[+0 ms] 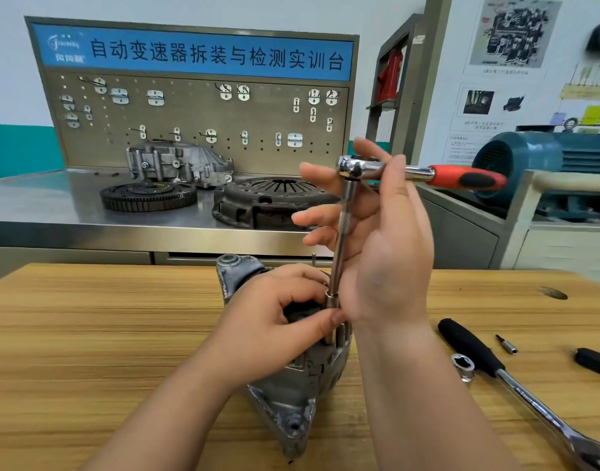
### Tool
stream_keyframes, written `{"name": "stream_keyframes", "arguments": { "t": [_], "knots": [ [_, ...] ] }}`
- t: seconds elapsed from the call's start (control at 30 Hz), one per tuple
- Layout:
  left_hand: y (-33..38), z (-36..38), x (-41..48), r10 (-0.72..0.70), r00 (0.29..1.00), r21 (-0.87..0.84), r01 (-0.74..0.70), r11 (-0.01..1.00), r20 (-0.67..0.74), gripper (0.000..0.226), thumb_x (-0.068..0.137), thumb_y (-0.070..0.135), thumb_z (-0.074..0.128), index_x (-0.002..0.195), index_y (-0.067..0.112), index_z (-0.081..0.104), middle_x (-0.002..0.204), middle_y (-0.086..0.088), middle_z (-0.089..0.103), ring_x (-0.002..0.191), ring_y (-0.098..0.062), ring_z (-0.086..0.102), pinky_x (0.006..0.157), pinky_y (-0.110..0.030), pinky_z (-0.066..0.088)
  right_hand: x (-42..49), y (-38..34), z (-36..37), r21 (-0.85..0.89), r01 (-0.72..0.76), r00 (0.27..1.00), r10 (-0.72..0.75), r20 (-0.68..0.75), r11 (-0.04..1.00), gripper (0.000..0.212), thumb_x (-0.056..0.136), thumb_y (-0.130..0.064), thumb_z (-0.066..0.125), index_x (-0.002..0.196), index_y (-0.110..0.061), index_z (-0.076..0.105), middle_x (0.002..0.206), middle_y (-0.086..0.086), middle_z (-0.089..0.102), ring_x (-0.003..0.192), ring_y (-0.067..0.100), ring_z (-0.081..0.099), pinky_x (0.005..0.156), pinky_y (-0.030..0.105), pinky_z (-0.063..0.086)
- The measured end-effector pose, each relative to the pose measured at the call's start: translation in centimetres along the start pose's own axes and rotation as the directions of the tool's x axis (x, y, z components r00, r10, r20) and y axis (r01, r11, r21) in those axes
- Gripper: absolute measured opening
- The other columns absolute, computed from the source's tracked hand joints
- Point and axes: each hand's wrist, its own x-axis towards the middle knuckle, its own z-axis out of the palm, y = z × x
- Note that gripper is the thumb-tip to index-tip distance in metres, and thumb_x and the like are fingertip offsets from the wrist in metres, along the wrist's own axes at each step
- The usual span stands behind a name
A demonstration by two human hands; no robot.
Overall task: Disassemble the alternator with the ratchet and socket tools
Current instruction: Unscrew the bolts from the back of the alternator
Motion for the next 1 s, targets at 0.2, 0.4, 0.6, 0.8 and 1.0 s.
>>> {"name": "stream_keyframes", "arguments": {
  "t": [0.2,0.4,0.6,0.8,1.0],
  "knots": [
    [-0.13,0.35,0.07,-0.056,0.997,-0.018,0.055,0.998,-0.060,0.030,0.072,0.038,0.072,0.080,0.010,0.076,0.097,0.008,0.071,0.094,-0.005,0.065,0.084,-0.031,0.052,-0.09,-0.13,-0.03,-0.349,0.267,0.962,-0.272,0.036,0.898,0.023,0.094,-0.022,0.055,0.113,-0.034,0.061,0.115,0.001,0.066,0.092,0.021,0.066,0.068,0.035,0.057],
    [-0.26,0.71,0.08,-0.029,0.995,0.083,0.037,0.996,-0.097,0.025,0.076,0.038,0.072,0.086,0.016,0.075,0.093,0.019,0.069,0.092,0.003,0.063,0.081,-0.026,0.052,-0.19,-0.01,0.14,-0.439,0.328,0.944,-0.306,0.122,0.837,0.026,0.095,-0.024,0.056,0.120,-0.028,0.059,0.124,-0.003,0.062,0.104,0.016,0.065,0.083,0.039,0.056],
    [-0.04,0.24,-0.04,0.002,1.000,0.024,-0.002,1.000,-0.013,0.043,0.071,0.048,0.062,0.088,0.011,0.076,0.103,0.008,0.067,0.099,-0.011,0.064,0.085,-0.039,0.052,-0.01,-0.27,-0.08,-0.046,0.049,0.999,-0.050,-0.014,0.998,0.036,0.098,-0.035,0.034,0.120,-0.016,0.054,0.104,0.007,0.074,0.058,0.019,0.068,0.050,0.024,0.052],
    [-0.18,0.08,0.05,-0.027,1.000,0.015,0.027,1.000,-0.010,0.023,0.071,0.033,0.068,0.079,0.012,0.075,0.101,0.009,0.067,0.097,-0.008,0.064,0.086,-0.037,0.052,0.05,-0.12,-0.01,-0.159,0.099,0.994,-0.106,-0.032,0.982,0.025,0.096,-0.029,0.045,0.116,-0.027,0.060,0.111,-0.001,0.071,0.072,0.019,0.068,0.052,0.025,0.052],
    [-0.14,0.51,0.03,-0.068,0.995,0.033,0.070,0.997,-0.071,0.026,0.069,0.041,0.068,0.084,0.021,0.075,0.094,0.017,0.070,0.094,-0.003,0.064,0.085,-0.036,0.053,0.01,-0.16,-0.10,-0.398,0.338,0.941,-0.308,0.139,0.853,0.025,0.090,-0.020,0.061,0.113,-0.030,0.063,0.120,-0.003,0.062,0.106,0.024,0.064,0.085,0.044,0.056]
  ]
}}
